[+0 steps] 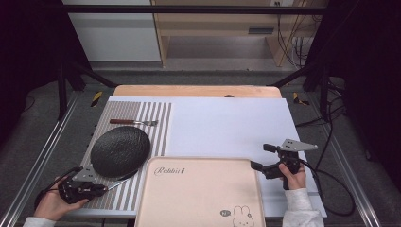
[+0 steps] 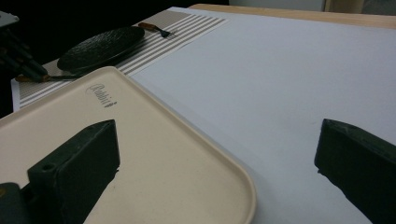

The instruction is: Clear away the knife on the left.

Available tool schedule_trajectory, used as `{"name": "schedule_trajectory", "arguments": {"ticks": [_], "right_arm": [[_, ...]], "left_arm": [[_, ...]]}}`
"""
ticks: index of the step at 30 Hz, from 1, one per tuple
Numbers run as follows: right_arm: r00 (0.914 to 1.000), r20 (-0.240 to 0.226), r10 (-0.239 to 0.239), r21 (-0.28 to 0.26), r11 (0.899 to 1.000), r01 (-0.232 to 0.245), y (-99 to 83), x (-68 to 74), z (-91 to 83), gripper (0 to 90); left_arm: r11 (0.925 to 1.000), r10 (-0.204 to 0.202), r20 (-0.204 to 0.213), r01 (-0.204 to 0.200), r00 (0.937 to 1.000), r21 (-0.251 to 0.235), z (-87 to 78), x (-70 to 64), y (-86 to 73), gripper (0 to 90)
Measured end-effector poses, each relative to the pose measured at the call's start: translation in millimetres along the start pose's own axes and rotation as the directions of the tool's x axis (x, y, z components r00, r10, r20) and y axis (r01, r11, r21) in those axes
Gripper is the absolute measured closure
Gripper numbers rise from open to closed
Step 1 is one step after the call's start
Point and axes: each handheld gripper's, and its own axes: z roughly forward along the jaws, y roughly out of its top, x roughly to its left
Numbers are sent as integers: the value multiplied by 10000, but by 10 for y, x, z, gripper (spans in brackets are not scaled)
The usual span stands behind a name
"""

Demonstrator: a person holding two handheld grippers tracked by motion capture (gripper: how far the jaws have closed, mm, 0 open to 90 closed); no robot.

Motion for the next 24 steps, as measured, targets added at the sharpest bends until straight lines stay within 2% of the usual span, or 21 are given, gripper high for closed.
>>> {"name": "schedule_trajectory", "arguments": {"ticks": [9, 24], "right_arm": [[10000, -2, 8, -2, 10000, -8, 1, 0, -1, 3], [10000, -40, 2, 23, 10000, -2, -2, 2, 6, 3]], "left_arm": [[9995, 115, 112, -112, 9999, -285, -59, -90, 54, 774], [9946, -417, -26, 413, 9991, -950, -96, -248, 325, 774]]}}
